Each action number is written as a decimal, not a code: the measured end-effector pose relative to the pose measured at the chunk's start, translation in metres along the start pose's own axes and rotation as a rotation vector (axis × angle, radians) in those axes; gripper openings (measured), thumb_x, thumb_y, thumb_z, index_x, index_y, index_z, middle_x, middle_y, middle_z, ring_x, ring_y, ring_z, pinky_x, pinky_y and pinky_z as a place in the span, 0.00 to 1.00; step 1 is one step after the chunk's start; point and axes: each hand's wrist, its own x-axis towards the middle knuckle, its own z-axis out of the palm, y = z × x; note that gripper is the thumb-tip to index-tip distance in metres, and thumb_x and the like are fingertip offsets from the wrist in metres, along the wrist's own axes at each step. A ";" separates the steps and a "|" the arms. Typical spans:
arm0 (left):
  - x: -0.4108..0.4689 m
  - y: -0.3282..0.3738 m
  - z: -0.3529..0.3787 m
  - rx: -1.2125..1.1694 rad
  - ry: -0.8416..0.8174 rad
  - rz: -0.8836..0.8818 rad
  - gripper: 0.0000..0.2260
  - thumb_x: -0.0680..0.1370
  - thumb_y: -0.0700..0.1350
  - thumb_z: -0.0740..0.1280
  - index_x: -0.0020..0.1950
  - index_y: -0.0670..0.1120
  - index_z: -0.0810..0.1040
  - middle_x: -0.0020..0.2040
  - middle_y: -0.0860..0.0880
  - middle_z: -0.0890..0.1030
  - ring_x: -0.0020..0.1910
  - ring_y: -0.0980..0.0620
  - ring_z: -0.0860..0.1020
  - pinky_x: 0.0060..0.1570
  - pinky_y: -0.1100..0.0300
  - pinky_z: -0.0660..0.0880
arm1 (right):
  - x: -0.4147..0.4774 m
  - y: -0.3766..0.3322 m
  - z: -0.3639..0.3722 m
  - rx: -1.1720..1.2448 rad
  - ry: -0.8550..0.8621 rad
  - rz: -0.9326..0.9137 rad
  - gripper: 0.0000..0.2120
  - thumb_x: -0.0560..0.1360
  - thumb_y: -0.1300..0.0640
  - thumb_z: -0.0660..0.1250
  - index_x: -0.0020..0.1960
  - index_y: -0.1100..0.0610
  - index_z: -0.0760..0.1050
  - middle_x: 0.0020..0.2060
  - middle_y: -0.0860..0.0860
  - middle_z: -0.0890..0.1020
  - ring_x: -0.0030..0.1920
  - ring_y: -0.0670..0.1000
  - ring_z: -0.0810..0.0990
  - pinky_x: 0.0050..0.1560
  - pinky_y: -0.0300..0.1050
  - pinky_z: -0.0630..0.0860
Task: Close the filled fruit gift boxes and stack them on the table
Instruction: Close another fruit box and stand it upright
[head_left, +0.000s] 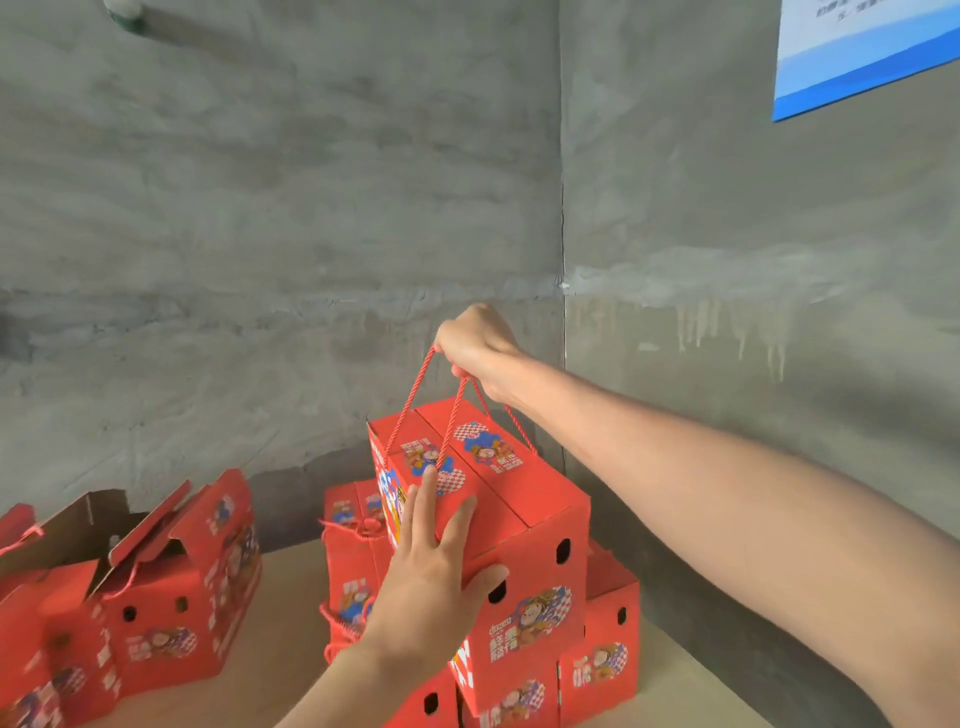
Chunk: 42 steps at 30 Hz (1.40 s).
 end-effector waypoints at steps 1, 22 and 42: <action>0.019 -0.006 0.009 0.059 -0.003 -0.020 0.31 0.78 0.61 0.58 0.77 0.54 0.49 0.70 0.57 0.26 0.75 0.51 0.33 0.73 0.58 0.45 | 0.017 0.006 0.000 -0.007 0.009 -0.011 0.14 0.72 0.64 0.62 0.29 0.58 0.65 0.23 0.53 0.70 0.25 0.53 0.72 0.26 0.37 0.63; 0.078 -0.132 0.178 0.375 -0.340 -0.412 0.35 0.76 0.69 0.48 0.76 0.56 0.36 0.78 0.53 0.43 0.76 0.54 0.42 0.74 0.45 0.50 | 0.091 0.312 0.099 -0.774 -0.054 -0.375 0.45 0.69 0.29 0.59 0.73 0.44 0.36 0.73 0.52 0.41 0.68 0.62 0.20 0.65 0.75 0.43; 0.051 -0.152 0.197 0.426 -0.335 -0.567 0.30 0.79 0.63 0.45 0.77 0.49 0.46 0.78 0.53 0.50 0.76 0.55 0.45 0.71 0.43 0.35 | 0.064 0.327 0.182 -0.364 -0.268 -0.413 0.28 0.81 0.53 0.55 0.77 0.52 0.48 0.77 0.54 0.40 0.77 0.54 0.43 0.74 0.49 0.50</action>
